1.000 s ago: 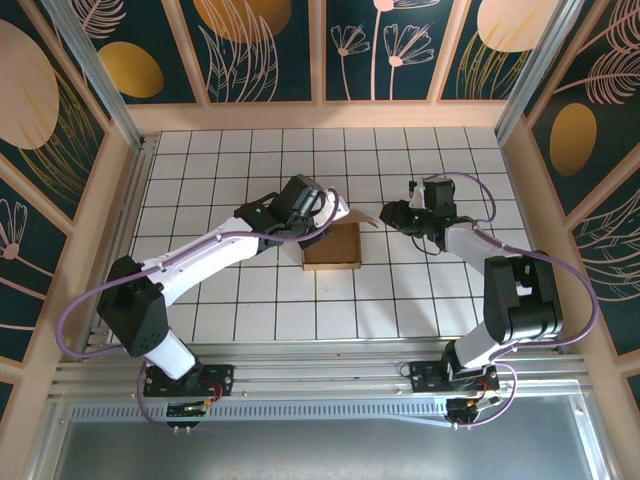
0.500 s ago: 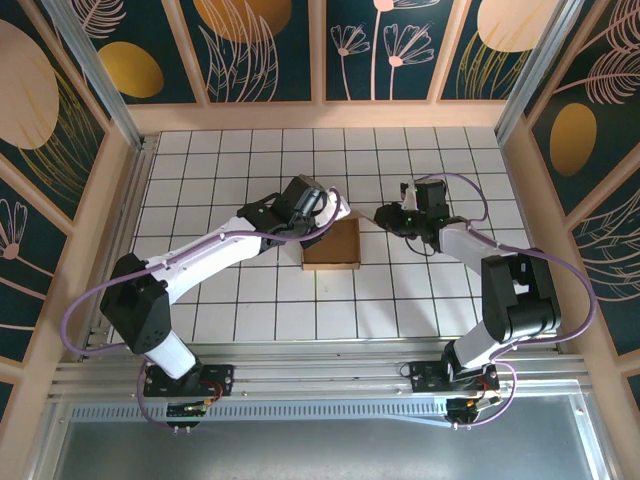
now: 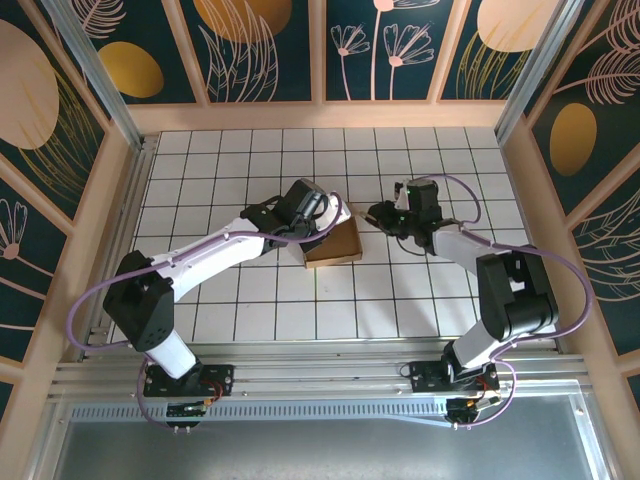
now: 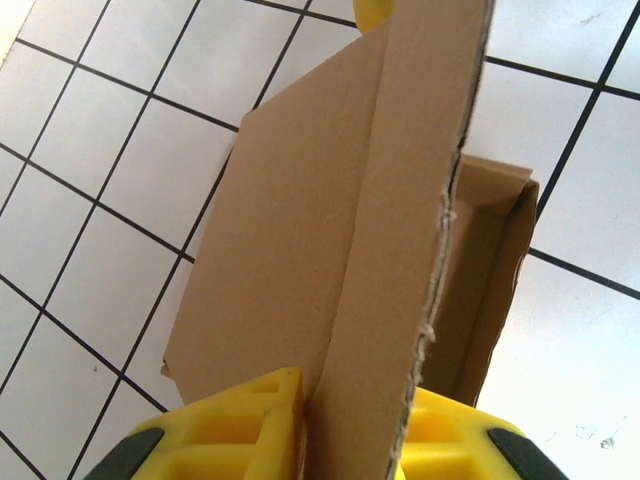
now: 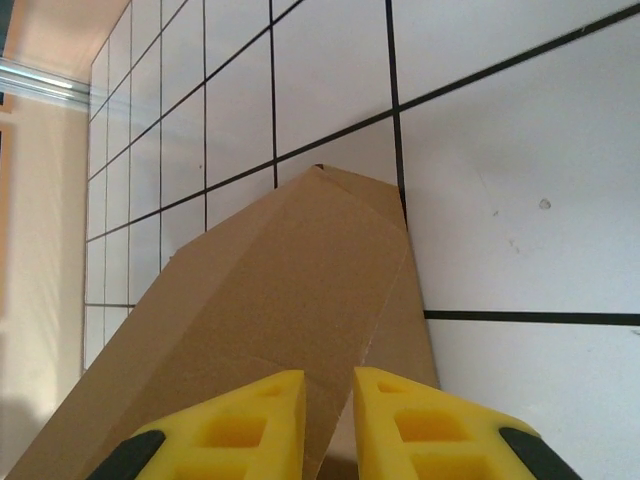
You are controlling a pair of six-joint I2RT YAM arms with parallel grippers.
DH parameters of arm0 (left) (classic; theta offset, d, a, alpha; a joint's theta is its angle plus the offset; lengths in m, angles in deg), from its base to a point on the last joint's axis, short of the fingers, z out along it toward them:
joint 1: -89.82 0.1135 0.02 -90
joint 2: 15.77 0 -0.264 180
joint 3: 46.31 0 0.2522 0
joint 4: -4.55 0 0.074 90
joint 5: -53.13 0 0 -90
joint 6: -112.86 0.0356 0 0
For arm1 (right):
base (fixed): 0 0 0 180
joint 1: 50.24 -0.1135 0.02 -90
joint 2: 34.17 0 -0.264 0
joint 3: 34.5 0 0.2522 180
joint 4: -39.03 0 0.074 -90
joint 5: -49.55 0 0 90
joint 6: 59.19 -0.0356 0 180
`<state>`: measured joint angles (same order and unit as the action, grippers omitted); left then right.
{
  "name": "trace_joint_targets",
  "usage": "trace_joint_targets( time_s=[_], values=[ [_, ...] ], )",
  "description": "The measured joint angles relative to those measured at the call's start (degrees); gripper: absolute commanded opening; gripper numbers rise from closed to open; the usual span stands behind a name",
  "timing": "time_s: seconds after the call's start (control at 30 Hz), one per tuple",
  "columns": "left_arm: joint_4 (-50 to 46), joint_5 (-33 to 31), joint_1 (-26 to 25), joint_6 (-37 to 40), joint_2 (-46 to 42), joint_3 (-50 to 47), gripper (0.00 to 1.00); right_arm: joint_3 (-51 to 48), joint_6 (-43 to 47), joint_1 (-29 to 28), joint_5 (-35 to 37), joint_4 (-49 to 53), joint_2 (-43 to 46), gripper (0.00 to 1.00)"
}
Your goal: Fold the paper box
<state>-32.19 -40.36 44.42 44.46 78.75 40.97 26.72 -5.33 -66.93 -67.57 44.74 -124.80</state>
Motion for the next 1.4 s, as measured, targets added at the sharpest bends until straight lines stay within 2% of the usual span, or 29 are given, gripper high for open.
trace_joint_targets(
  time_s=[0.1, 0.2, 0.3, 0.47, 0.6, 0.73, 0.87, 1.0, 1.1, 1.17, 1.33, 1.4],
  values=[
    [-0.1, 0.0, 0.0, -0.2, 0.3, 0.3, 0.19, 0.0, -0.8, -0.7, 0.0, -0.8, -1.3, 0.26],
    [-0.5, 0.0, 0.0, -0.3, 0.9, 1.0, 0.19, 0.0, 0.1, -1.4, 0.3, -1.2, -2.0, 0.42],
    [-1.1, -0.1, 0.0, -0.3, 1.4, 1.9, 0.18, -0.5, 4.7, -1.2, 3.1, -1.9, -1.5, 0.47],
    [-1.7, -0.2, 0.0, -0.3, 1.9, 2.7, 0.18, -8.0, 15.7, 1.7, 8.0, -6.5, 7.8, 0.51],
    [-2.4, -0.5, 0.0, -0.7, 2.9, 4.8, 0.18, -16.4, 26.9, 4.7, 10.8, -14.8, 18.4, 0.52],
    [-2.8, -0.5, 0.0, -0.7, 4.1, 6.4, 0.19, -24.5, 40.7, 4.1, 8.7, -22.8, 24.2, 0.55],
    [-2.8, -0.4, 0.0, -0.7, 4.5, 6.4, 0.22, -26.7, 52.7, 3.0, 5.7, -26.3, 22.9, 0.56],
    [-2.8, -0.4, 0.0, -0.9, 4.5, 6.5, 0.29, -24.9, 62.2, 2.8, 1.6, -29.3, 17.2, 0.56],
    [-2.9, -0.2, 0.0, -1.0, 4.5, 6.5, 0.42, -20.6, 68.6, 3.1, -1.5, -29.5, 11.4, 0.56],
    [-2.9, -0.2, 0.0, -1.3, 4.5, 6.6, 0.57, -18.2, 72.2, 3.1, -3.3, -30.0, 8.3, 0.56],
    [-2.5, 0.6, 0.0, -2.3, 2.5, 6.1, 0.73, -14.1, 76.6, 3.1, -6.4, -32.0, 2.7, 0.55],
    [-1.4, 1.4, 0.0, -3.0, -0.6, 5.0, 0.76, -12.6, 77.5, 3.1, -7.1, -32.0, 1.1, 0.53]
  ],
)
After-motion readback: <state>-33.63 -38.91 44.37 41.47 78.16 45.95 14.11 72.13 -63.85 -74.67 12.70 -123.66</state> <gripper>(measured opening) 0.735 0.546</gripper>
